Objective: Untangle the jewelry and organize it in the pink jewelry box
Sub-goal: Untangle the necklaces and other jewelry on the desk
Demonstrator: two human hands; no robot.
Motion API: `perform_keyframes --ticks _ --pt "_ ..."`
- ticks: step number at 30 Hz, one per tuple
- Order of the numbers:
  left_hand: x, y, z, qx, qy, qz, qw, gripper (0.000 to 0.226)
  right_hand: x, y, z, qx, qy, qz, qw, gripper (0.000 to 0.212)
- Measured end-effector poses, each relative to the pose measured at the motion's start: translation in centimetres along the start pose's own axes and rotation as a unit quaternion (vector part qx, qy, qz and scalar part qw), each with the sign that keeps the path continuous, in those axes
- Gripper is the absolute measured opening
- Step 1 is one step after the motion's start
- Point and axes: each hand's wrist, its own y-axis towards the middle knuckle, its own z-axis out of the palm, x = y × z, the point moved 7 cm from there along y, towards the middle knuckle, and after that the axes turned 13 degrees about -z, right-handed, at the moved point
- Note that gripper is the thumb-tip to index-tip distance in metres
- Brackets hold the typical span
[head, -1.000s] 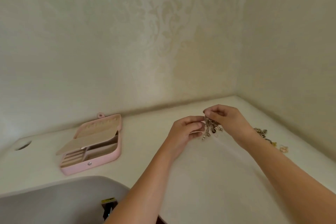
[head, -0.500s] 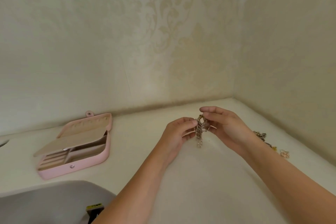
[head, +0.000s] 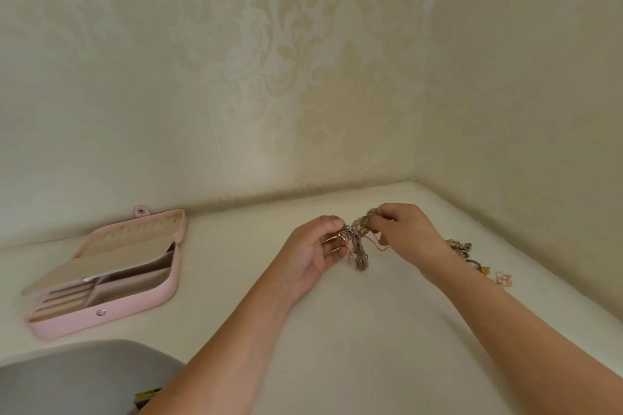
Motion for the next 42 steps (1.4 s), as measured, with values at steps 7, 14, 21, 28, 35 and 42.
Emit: perform_keyframes --ticks 7,14,21,28,35,42 --pt "-0.1 1.1 0.2 0.042 0.03 -0.022 0.998 0.027 -0.3 -0.4 0.3 0.051 0.298 0.056 0.952 0.014" --pt "0.1 2.3 2.1 0.128 0.162 -0.033 0.978 0.02 1.6 -0.2 -0.1 0.07 0.213 -0.032 0.974 0.01" --pt "-0.3 2.6 1.7 0.075 0.116 -0.005 0.99 0.004 2.6 0.1 -2.0 0.037 0.061 -0.067 0.995 0.016" --pt "0.0 2.0 2.0 0.081 0.076 -0.018 0.994 0.024 2.3 0.3 -3.4 -0.052 -0.224 -0.099 0.968 0.006" --pt "-0.6 2.0 1.2 0.071 -0.019 -0.013 0.997 0.03 2.2 0.4 -3.2 -0.031 -0.342 -0.104 0.933 0.028" --pt "-1.9 2.2 -0.4 0.022 -0.1 0.034 0.994 0.024 1.7 0.6 -3.9 -0.004 -0.28 -0.089 0.956 0.029"
